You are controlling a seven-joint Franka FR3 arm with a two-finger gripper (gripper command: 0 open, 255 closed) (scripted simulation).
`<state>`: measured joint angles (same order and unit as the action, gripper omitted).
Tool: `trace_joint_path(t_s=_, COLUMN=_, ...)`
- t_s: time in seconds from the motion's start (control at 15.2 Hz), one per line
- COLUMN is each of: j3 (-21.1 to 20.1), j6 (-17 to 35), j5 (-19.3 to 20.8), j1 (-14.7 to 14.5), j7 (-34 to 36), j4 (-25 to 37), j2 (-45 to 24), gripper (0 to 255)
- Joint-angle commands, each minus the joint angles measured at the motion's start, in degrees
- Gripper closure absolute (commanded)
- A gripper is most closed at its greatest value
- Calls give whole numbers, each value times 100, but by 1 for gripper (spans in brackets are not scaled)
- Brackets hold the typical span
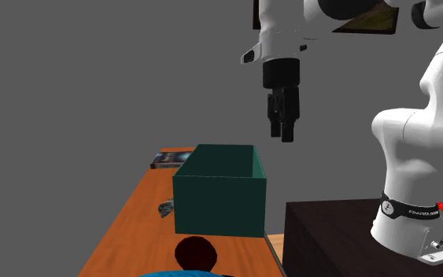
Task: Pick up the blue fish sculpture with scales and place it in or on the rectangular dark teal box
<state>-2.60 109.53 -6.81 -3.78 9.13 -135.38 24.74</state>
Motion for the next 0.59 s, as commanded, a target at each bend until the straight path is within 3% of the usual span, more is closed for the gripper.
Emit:
trace_joint_path(t_s=0.0, j3=-26, j6=262, j5=-194, j1=-47, j7=99, j4=160, j2=-398, gripper=0)
trace_joint_path(t_s=0.53, j3=-122, j6=1088, j5=-950, j1=-223, j7=356, j4=1068, j2=-2018, gripper=0)
